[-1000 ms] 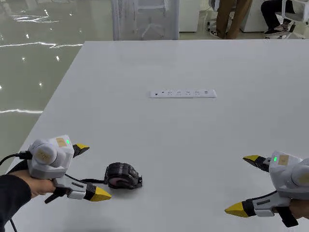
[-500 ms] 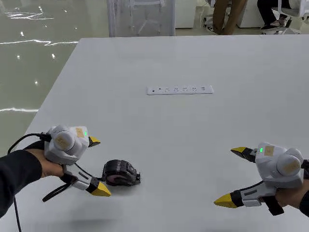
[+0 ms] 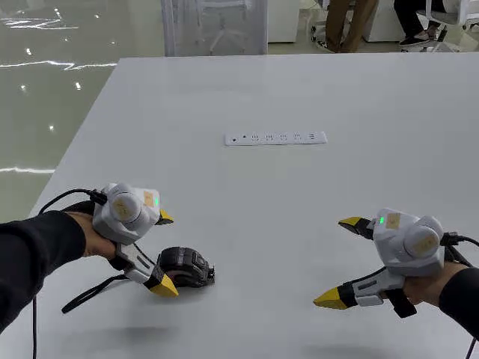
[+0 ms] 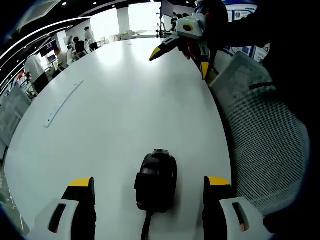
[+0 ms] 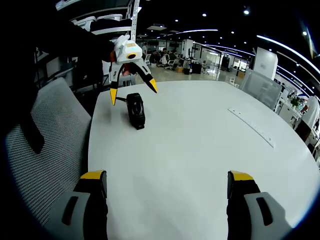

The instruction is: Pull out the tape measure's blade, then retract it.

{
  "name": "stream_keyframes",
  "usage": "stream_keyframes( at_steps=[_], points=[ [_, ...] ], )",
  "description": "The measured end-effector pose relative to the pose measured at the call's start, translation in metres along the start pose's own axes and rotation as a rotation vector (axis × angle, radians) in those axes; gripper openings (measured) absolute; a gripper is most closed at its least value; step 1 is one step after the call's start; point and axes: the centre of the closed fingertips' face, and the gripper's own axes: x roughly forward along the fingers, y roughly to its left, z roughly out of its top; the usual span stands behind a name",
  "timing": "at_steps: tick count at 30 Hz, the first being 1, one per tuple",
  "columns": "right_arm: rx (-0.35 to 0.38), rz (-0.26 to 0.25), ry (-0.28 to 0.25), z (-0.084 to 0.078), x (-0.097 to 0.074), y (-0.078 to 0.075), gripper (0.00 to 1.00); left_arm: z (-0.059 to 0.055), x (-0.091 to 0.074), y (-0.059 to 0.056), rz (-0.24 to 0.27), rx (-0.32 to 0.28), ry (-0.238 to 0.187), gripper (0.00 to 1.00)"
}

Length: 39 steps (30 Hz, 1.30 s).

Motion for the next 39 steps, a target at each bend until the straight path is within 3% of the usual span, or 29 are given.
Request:
stream_keyframes(
  at_steps=[2,5,10,14,19,24,27,35,39],
  points=[
    [-0.006,0.008,-0.001,0.003,0.004,0.002,0.97,0.001,0.002,-0.001,-0.015,0.032,0.005,0.76],
    [-0.011,0.017,-0.003,0.007,0.009,0.002,0.97,0.0,0.004,-0.002,-0.035,0.023,0.029,0.68],
    [-0.027,0.038,-0.004,0.015,0.018,0.005,0.97,-0.002,0.006,-0.006,-0.061,0.067,0.065,0.53],
    [-0.034,0.049,-0.004,0.019,0.025,0.005,0.97,-0.003,0.009,-0.007,-0.073,0.085,0.083,0.5],
    [-0.044,0.064,-0.002,0.023,0.031,0.007,0.97,-0.003,0.011,-0.014,-0.112,0.09,0.1,0.36],
    [-0.049,0.073,0.001,0.024,0.035,0.008,0.97,-0.003,0.012,-0.01,-0.1,0.115,0.12,0.29],
    [-0.05,0.079,0.002,0.025,0.037,0.008,0.97,-0.003,0.012,-0.011,-0.106,0.132,0.131,0.29],
    [-0.056,0.104,0.003,0.032,0.051,0.012,0.96,-0.006,0.016,-0.011,-0.113,0.111,0.178,0.29],
    [-0.057,0.123,0.0,0.037,0.059,0.015,0.95,-0.006,0.015,-0.011,-0.116,0.103,0.167,0.28]
  ],
)
